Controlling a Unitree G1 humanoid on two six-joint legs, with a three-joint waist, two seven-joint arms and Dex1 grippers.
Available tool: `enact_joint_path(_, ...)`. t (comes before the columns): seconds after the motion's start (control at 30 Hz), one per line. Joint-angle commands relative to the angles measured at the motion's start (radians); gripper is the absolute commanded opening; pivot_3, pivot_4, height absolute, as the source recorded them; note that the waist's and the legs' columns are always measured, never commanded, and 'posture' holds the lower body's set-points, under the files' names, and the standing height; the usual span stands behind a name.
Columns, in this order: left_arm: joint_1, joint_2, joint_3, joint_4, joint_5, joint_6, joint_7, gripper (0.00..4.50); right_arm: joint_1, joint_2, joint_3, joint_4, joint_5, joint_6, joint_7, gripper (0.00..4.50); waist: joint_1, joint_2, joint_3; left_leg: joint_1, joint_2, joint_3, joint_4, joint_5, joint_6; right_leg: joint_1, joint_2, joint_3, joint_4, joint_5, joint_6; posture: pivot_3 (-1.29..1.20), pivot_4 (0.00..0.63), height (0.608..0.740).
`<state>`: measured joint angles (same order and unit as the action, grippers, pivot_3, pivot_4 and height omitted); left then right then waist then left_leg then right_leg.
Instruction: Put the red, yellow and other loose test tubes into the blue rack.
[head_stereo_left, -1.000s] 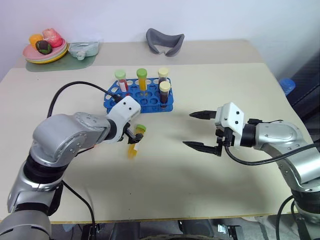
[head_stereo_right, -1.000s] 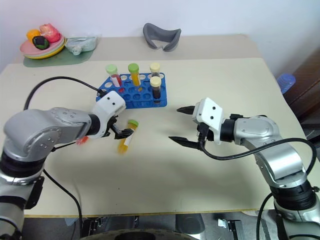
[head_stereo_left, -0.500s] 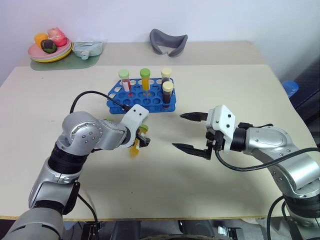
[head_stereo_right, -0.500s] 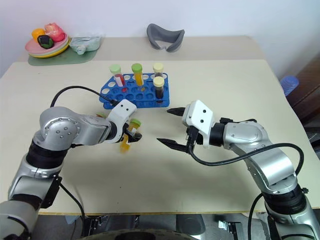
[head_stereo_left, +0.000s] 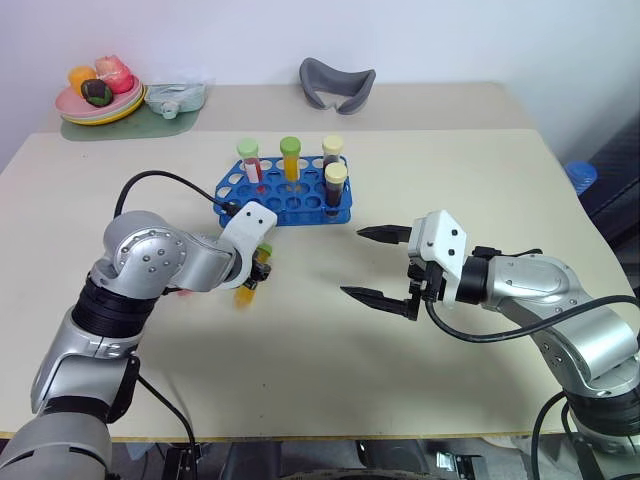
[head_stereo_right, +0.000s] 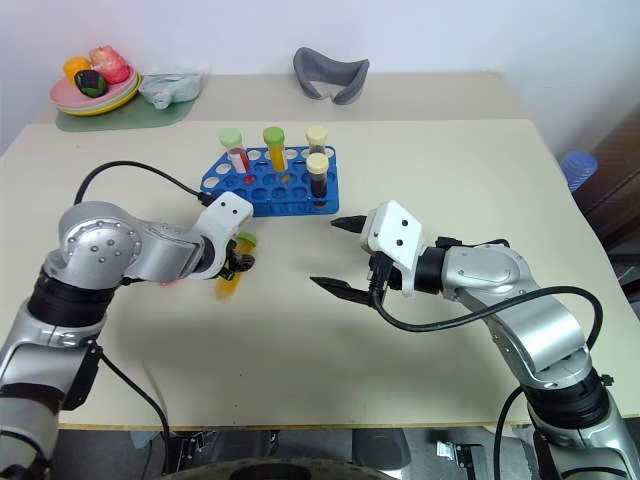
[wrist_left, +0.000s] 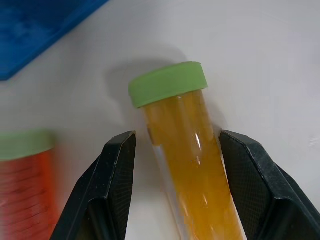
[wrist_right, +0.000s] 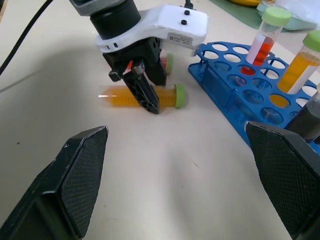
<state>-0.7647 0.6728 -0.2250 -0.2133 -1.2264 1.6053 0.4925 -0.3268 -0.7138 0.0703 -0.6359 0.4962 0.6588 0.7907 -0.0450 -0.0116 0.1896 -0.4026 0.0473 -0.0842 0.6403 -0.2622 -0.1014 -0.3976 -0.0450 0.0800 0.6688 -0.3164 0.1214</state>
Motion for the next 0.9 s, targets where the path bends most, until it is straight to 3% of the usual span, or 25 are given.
enact_joint_path(0.03, -0.004, 0.024, -0.010, 0.004, 0.029, 0.009, -0.009, 2.10, -0.015, 0.009, -0.005, -0.033, 0.011, -0.020, 0.000, 4.50, 0.001, 0.000, 0.000, 0.000, 0.000, 0.000, 0.000, 0.000, 0.000, 0.000, 0.000, 0.000, 0.000, 0.000, 0.000, 0.00, 0.150, 0.740)
enact_joint_path(0.13, -0.007, 0.031, -0.013, -0.004, 0.042, 0.009, -0.020, 0.91, -0.011, 0.009, -0.003, -0.037, 0.009, -0.022, -0.002, 4.50, 0.000, 0.000, 0.000, 0.000, 0.000, 0.000, 0.000, 0.000, 0.000, 0.000, 0.000, 0.000, 0.000, 0.000, 0.000, 0.00, 0.150, 0.740)
enact_joint_path(0.17, -0.012, 0.036, -0.017, -0.007, 0.045, 0.009, -0.026, 0.77, -0.010, 0.010, -0.003, -0.040, 0.010, -0.022, -0.005, 4.50, 0.000, 0.000, 0.000, 0.000, 0.000, 0.000, 0.000, 0.000, 0.000, 0.000, 0.000, 0.000, 0.000, 0.000, 0.000, 0.00, 0.150, 0.740)
enact_joint_path(0.37, -0.049, 0.094, -0.057, -0.057, 0.082, 0.009, -0.141, 0.77, -0.006, 0.016, 0.005, -0.051, 0.006, -0.020, -0.020, 4.50, 0.000, 0.000, 0.000, -0.001, 0.000, 0.000, 0.000, 0.000, 0.000, 0.000, 0.000, 0.000, 0.000, 0.000, 0.000, 0.00, 0.150, 0.740)
enact_joint_path(0.57, -0.081, 0.270, -0.170, -0.201, 0.178, -0.017, -0.479, 0.77, -0.014, 0.022, 0.015, -0.049, 0.006, -0.020, -0.026, 4.50, 0.001, 0.000, 0.000, -0.002, 0.000, 0.000, 0.000, 0.000, 0.000, -0.001, 0.000, -0.001, -0.001, 0.000, 0.000, 0.00, 0.150, 0.740)
enact_joint_path(0.7, -0.113, 0.368, -0.312, -0.238, 0.341, -0.138, -0.694, 0.77, -0.018, 0.024, 0.023, -0.045, 0.003, -0.023, -0.026, 4.50, 0.001, 0.000, 0.000, -0.002, 0.000, 0.000, 0.000, 0.000, 0.000, -0.001, 0.000, -0.001, -0.001, 0.000, 0.000, 0.00, 0.150, 0.740)
enact_joint_path(0.9, -0.091, 0.395, -0.403, -0.212, 0.542, -0.278, -0.888, 0.77, -0.010, 0.025, 0.026, -0.052, 0.000, -0.022, -0.035, 4.50, 0.002, 0.000, 0.000, -0.003, 0.000, 0.000, 0.001, -0.001, 0.001, -0.001, 0.000, -0.001, -0.002, 0.000, 0.000, 0.00, 0.150, 0.740)
